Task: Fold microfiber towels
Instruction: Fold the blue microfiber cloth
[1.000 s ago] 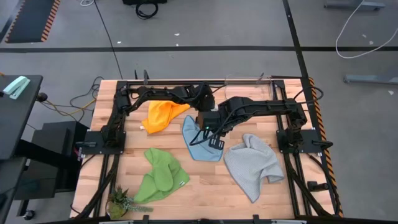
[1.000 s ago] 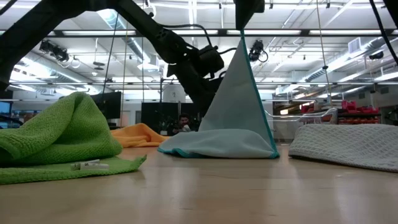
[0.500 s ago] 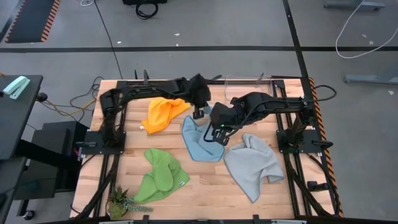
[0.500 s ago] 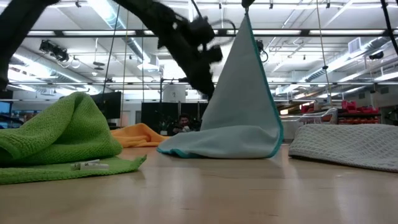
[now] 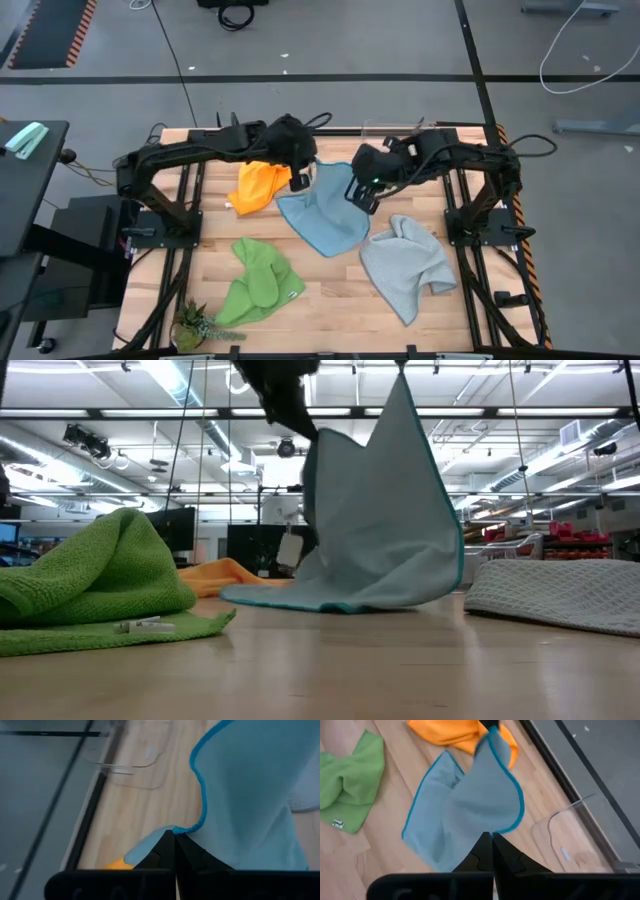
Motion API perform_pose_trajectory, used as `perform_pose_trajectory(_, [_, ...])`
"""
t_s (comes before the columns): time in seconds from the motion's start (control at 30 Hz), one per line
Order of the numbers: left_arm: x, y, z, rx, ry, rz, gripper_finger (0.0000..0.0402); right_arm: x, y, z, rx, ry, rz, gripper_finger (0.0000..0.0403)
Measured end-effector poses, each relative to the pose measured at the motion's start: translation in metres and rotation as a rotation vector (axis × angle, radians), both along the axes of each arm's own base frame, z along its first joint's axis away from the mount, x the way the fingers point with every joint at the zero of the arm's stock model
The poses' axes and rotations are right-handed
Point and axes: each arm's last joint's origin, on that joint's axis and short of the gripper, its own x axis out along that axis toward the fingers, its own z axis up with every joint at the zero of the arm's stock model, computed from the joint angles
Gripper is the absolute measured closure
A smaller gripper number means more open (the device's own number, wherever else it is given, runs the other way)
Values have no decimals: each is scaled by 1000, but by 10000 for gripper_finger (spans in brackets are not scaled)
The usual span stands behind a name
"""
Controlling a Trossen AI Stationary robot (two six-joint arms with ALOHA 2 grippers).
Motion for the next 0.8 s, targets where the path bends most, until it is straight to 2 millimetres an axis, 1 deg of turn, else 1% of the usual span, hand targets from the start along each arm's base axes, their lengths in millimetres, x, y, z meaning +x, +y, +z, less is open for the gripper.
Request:
perform_pose_trajectory(0.07, [-9, -7, 9, 25, -9, 24, 401, -6, -5, 5, -5, -13, -1, 403])
perform_pose_trajectory(0.2, [-24, -17, 26, 10, -63, 68, 401, -19, -16, 16, -26, -48, -29, 403])
perform_pose_trajectory(0.33, [-33, -27, 40, 26, -95, 97, 401, -25, -27, 20, -51, -50, -37, 403])
perform_pose_trajectory(0.43, [-37, -31, 57, 62, -106, 111, 401, -27, -37, 21, -74, -32, -32, 403])
perform_pose_trajectory(0.5, [-37, -31, 73, 92, -137, 110, 401, -28, -45, 21, -87, -21, -41, 403])
perform_pose_trajectory(0.63, [-45, -25, 102, 119, -179, 144, 401, -32, -60, 23, -111, -7, -58, 403])
perform_pose_trajectory(0.8, [-63, -14, 132, 142, -202, 206, 401, -47, -72, 33, -140, -25, -84, 403])
